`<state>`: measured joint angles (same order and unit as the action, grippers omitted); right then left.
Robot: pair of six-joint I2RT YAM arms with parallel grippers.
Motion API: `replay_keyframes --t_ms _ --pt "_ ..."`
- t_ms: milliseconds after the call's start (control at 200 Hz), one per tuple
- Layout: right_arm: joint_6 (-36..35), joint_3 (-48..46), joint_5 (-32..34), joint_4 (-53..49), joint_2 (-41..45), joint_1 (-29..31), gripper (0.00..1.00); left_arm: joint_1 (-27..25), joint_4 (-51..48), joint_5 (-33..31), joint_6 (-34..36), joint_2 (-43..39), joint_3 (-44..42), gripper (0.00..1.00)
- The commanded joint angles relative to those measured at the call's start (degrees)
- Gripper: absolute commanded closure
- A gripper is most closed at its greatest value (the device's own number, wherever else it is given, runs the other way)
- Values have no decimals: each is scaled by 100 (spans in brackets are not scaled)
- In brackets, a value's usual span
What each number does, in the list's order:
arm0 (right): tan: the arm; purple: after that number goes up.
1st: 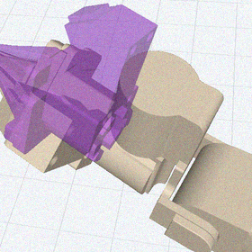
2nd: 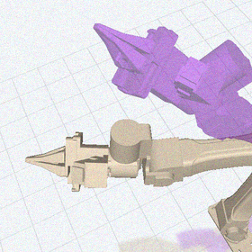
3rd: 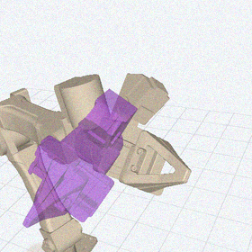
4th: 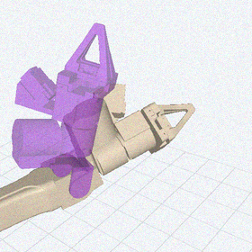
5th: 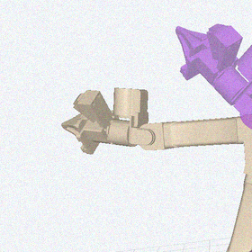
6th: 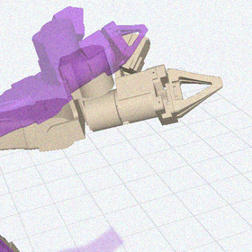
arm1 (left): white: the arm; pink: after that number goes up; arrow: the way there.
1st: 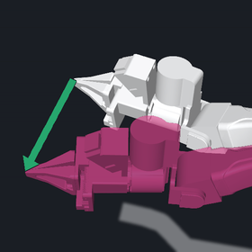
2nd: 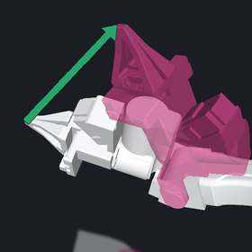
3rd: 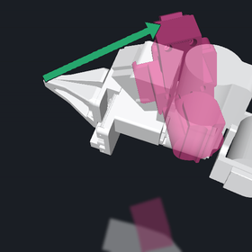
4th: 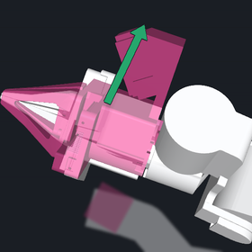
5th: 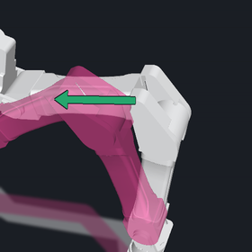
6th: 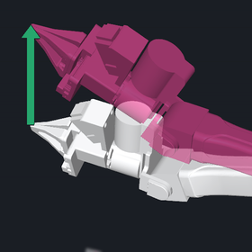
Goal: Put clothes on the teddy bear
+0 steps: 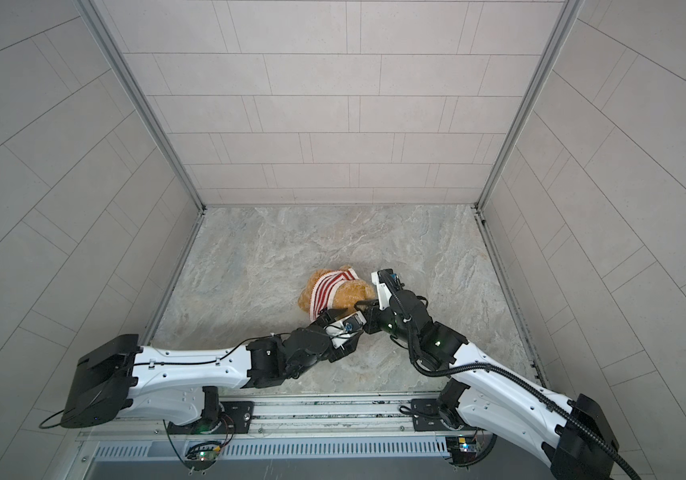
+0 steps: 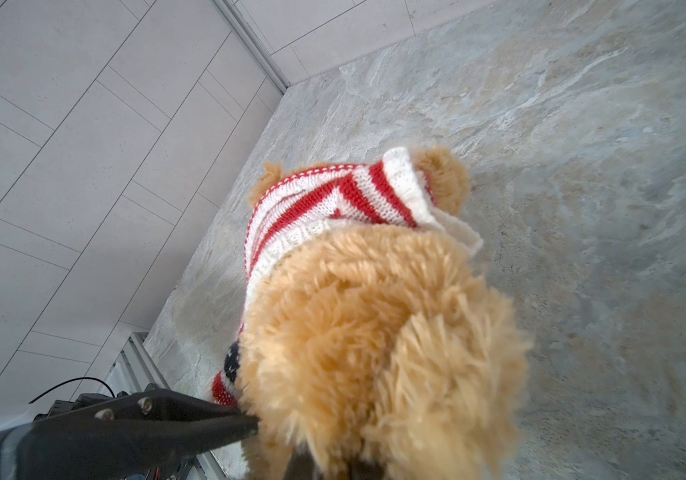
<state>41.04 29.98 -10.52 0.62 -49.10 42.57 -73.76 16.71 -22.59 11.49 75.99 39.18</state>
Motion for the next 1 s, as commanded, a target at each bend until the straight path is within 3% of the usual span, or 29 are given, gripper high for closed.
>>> replay_keyframes --t_ms 0,385,531,821,901,951,996 --pt "140 122 -46 384 130 -12 100 28 -97 -104 90 52 -60 29" --pt "144 149 -71 326 253 -20 100 126 64 -339 364 379 -100 41" --pt "160 113 -80 363 251 -55 100 130 192 -326 284 240 -222 52" --pt "159 95 -105 346 286 -107 100 128 210 -169 57 -106 -377 100" --pt "121 64 -116 358 343 -152 100 169 198 -17 -159 -423 -449 100" --pt "21 41 -105 385 392 -152 91 273 114 188 -342 -652 -467 100" --pt "-143 21 -119 429 458 -152 76 392 34 421 -488 -872 -474 100"
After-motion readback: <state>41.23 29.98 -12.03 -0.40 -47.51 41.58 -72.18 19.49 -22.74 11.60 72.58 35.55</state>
